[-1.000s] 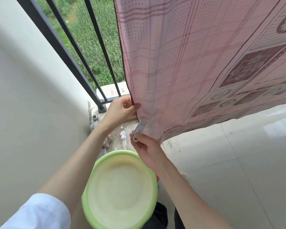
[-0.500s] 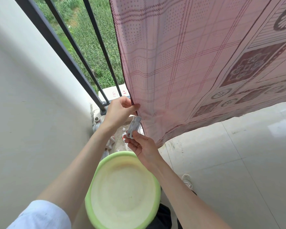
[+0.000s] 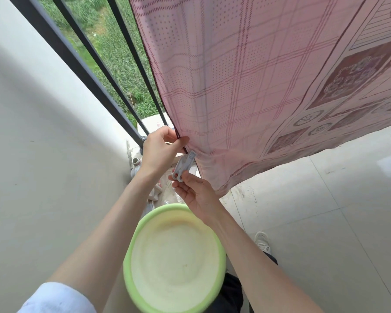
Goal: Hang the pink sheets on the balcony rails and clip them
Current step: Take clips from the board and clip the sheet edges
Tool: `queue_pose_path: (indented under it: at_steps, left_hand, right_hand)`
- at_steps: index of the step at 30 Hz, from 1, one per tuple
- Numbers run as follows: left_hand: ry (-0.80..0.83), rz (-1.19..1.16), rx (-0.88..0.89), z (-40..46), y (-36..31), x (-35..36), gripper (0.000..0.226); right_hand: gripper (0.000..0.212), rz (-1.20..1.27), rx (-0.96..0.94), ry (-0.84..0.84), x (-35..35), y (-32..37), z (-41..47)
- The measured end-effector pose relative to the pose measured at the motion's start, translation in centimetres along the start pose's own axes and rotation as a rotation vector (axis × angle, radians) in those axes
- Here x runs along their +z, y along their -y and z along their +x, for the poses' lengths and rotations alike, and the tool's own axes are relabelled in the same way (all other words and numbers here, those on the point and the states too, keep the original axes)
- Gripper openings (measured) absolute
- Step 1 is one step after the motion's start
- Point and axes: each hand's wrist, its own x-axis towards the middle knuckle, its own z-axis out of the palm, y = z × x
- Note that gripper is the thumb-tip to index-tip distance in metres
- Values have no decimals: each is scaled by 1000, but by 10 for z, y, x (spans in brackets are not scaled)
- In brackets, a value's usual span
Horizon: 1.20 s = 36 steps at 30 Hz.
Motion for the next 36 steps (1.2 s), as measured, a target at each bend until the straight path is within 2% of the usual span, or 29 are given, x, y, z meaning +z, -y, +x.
queue_pose_path:
  at_steps: [6,14,20,25,29,33,36]
  left_hand:
    - [13,-10,-47,2,-5,-1,18]
    - [-106,91,-8,-3,-10,3,20]
    - [-186,29,61,-10,-6,7,28]
    - [-186,4,71,-12,-3,7,31]
    - [-144,-11,58,-8,0,7,25]
    - [-112,12,98,-8,6,8,25]
    - [-78,-24,93,-15,12,11,19]
  right_hand:
    - [22,-58,11,25,-5,2,1]
    - [25,-104,-39,63,-1,-8,4]
    - [17,-76,-109,71,-3,-6,3]
    - [38,-51,-107,40,-11,0,11]
    - [20,-20,-80,71,-8,1,13]
    - [15,-115,-58,130,-10,5,11]
    - [13,-199,-33,107,-13,15,6]
